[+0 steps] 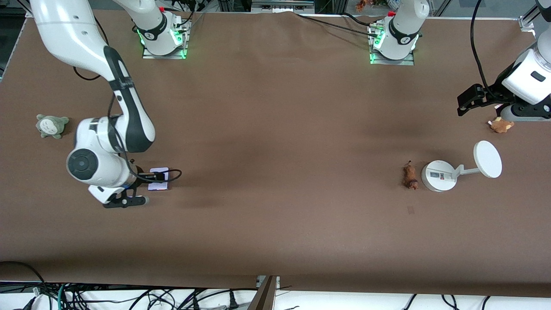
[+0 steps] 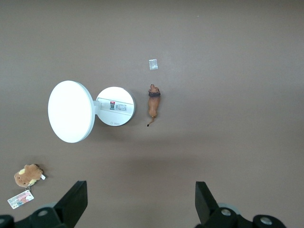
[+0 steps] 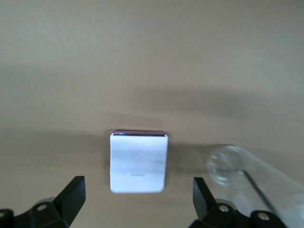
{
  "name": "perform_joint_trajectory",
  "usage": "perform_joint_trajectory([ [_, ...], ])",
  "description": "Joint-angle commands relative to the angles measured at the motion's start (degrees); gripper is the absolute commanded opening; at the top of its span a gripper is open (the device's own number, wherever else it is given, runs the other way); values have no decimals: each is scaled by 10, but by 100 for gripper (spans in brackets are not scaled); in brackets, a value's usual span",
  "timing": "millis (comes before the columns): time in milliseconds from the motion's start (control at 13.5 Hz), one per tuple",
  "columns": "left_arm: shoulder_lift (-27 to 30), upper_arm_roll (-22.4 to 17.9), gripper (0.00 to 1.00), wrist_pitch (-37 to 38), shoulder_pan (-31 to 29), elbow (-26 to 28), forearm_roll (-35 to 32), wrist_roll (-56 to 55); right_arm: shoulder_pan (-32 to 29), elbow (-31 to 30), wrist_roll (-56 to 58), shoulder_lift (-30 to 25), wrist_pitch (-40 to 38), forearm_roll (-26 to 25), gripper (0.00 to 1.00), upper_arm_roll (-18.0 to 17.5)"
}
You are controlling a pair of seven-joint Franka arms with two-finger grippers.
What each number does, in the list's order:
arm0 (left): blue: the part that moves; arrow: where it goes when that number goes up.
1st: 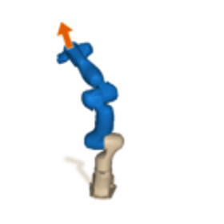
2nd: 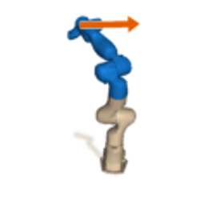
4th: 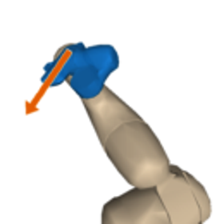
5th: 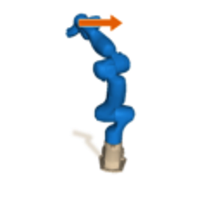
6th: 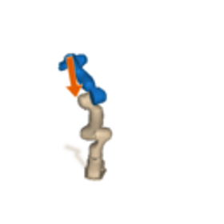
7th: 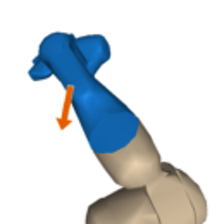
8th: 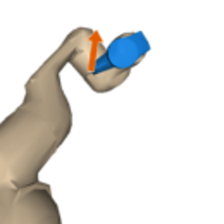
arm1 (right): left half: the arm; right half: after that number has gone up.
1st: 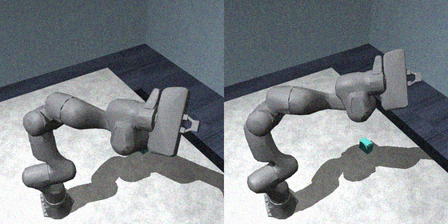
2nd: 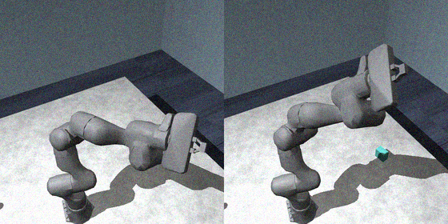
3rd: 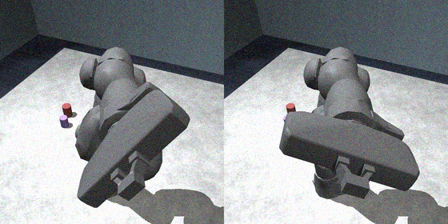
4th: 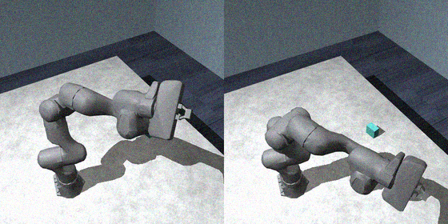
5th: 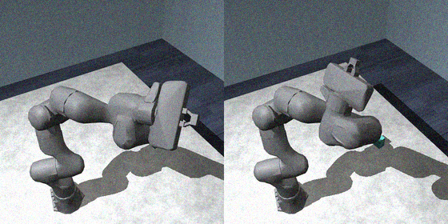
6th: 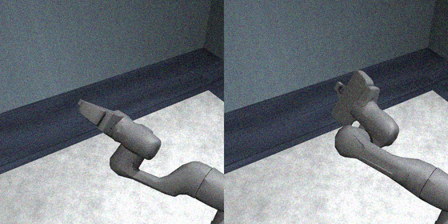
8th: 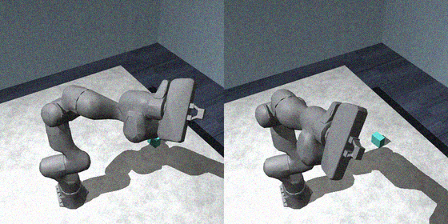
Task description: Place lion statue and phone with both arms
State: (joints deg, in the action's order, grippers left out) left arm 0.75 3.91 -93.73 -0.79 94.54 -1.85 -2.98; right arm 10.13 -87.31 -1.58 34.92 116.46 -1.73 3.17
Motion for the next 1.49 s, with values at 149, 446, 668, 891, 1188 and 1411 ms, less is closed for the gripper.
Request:
perform_joint_trajectory([
  [149, 0, 6, 100, 24, -2, -11, 9, 10, -6, 81, 10, -57, -155, -15, 100, 1],
  [446, 0, 7, 100, 24, -2, -12, 9, 10, -7, 82, 24, -114, -212, -10, 100, 29],
  [668, 0, 7, 100, 24, -2, -12, 9, 10, -34, 78, 27, -174, -236, -7, 100, 18],
  [891, 0, 7, 100, 24, -2, -12, 9, 10, -43, 43, 27, -240, -270, -7, 100, 17],
  [1188, 0, 8, 100, 24, -1, -12, 9, 10, -59, 0, 33, -308, -276, -11, 100, 10],
  [1411, 0, 13, 100, 25, -1, -12, 9, 11, -63, -12, 31, -327, -285, -13, 100, 9],
])
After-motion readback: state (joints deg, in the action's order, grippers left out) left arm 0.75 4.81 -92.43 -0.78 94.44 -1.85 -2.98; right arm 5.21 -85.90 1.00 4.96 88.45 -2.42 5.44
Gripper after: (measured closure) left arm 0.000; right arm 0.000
